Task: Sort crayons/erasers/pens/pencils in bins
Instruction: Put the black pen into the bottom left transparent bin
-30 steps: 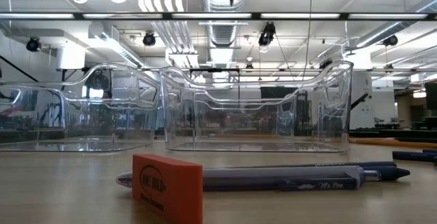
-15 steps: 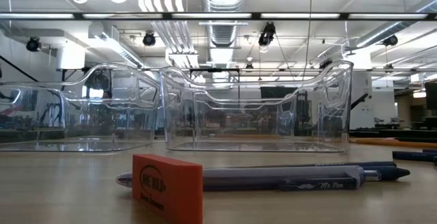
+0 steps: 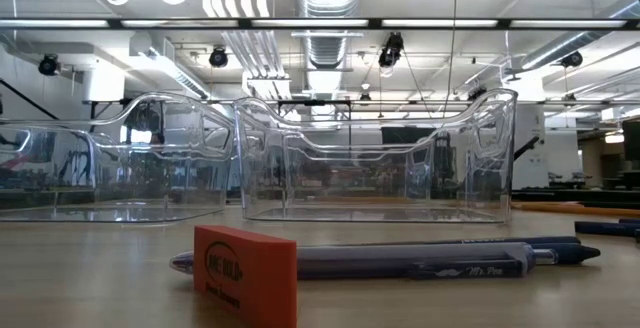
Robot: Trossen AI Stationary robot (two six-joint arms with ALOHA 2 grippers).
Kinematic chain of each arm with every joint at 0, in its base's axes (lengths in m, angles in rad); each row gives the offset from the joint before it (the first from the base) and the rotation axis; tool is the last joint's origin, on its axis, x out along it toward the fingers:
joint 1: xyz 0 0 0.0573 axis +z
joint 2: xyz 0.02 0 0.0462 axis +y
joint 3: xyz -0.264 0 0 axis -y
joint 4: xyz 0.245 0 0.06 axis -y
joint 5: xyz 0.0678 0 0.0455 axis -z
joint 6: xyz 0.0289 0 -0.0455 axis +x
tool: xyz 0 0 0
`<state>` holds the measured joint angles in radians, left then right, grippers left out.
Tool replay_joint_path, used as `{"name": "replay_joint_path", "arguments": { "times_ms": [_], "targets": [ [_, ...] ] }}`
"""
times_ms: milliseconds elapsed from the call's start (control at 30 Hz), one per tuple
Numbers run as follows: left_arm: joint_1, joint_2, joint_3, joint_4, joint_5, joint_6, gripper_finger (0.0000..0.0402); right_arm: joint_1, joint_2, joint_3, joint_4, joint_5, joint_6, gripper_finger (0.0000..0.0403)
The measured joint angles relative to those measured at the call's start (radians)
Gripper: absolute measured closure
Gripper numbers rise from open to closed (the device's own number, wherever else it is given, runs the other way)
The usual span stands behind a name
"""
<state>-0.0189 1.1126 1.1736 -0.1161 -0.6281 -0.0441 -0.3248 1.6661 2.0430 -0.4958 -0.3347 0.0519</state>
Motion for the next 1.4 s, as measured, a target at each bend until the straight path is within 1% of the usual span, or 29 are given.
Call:
{"name": "replay_joint_path", "arguments": {
  "times_ms": [167, 300, 500, 567, 800, 900, 1000, 1267, 1400],
  "targets": [
    [0.014, 0.026, 0.008, 0.020, 0.002, 0.001, 0.0244, 0.000, -0.001, 0.000, 0.001, -0.007, -0.011, 0.0369],
    [0.033, 0.051, 0.008, 0.094, 0.000, 0.000, 0.0219, 0.000, -0.001, 0.000, 0.006, -0.007, -0.024, 0.0369],
    [0.045, 0.084, 0.005, 0.131, 0.000, -0.003, 0.0214, 0.000, -0.001, -0.002, 0.008, -0.010, -0.036, 0.0369],
    [0.046, 0.099, 0.005, 0.174, 0.000, -0.002, 0.0214, 0.000, -0.001, -0.002, 0.008, -0.009, -0.045, 0.0369],
    [0.059, 0.127, 0.015, 0.196, 0.001, -0.003, 0.0216, 0.005, 0.001, -0.002, 0.008, -0.010, -0.057, 0.0369],
    [0.059, 0.132, 0.015, 0.224, 0.001, -0.004, 0.0233, 0.005, 0.001, -0.002, 0.008, -0.009, -0.069, 0.0369],
    [0.059, 0.134, 0.015, 0.222, 0.000, -0.004, 0.0264, 0.005, 0.002, -0.002, 0.007, -0.008, -0.071, 0.0369],
    [0.059, 0.135, 0.015, 0.223, -0.001, -0.010, 0.0379, 0.005, 0.002, -0.002, 0.007, -0.008, -0.079, 0.0369],
    [0.059, 0.135, 0.015, 0.222, 0.000, -0.010, 0.0381, 0.005, 0.002, -0.002, 0.006, -0.007, -0.090, 0.0369]
  ]
}}
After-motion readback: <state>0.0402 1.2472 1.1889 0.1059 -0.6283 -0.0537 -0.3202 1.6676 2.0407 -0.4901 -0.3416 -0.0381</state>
